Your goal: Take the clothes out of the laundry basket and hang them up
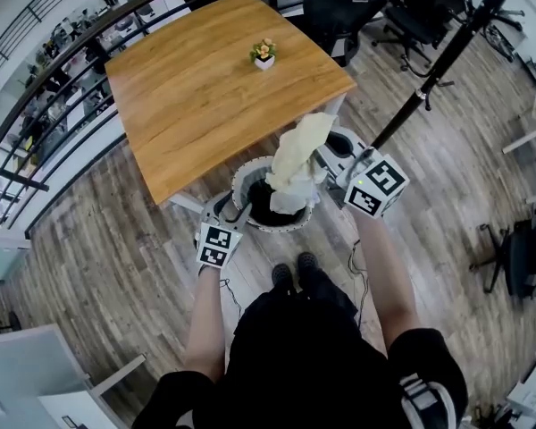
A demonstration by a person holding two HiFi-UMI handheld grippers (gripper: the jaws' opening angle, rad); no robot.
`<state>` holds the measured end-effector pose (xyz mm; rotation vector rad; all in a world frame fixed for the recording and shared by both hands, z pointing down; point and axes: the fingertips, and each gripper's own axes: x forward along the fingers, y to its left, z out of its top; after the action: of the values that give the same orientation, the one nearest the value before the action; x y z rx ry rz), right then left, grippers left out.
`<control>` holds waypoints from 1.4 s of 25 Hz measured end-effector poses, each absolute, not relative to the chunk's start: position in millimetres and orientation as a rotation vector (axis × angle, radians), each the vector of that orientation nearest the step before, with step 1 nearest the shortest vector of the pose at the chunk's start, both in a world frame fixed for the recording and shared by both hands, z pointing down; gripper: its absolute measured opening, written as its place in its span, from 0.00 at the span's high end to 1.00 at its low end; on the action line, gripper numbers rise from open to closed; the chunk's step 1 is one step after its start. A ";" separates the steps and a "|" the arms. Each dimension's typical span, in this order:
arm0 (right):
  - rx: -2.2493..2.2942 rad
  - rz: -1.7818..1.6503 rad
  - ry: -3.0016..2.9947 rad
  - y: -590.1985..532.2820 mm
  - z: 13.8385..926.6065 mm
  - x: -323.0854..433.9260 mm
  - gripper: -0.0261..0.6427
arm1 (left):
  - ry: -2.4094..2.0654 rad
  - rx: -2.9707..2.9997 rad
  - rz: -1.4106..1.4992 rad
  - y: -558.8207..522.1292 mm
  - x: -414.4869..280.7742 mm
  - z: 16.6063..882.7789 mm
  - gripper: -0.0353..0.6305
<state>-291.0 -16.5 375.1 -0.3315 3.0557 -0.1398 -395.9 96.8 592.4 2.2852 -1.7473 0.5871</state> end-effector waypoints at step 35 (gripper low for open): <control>-1.160 -0.400 2.412 -96.0 359.8 155.3 0.95 | -1.634 2.615 0.878 -115.4 -202.5 534.9 0.90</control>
<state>155.3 -96.0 359.8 -1.1599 2.4120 -0.3999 -202.5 -115.4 534.9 2.6155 -1.6337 0.8777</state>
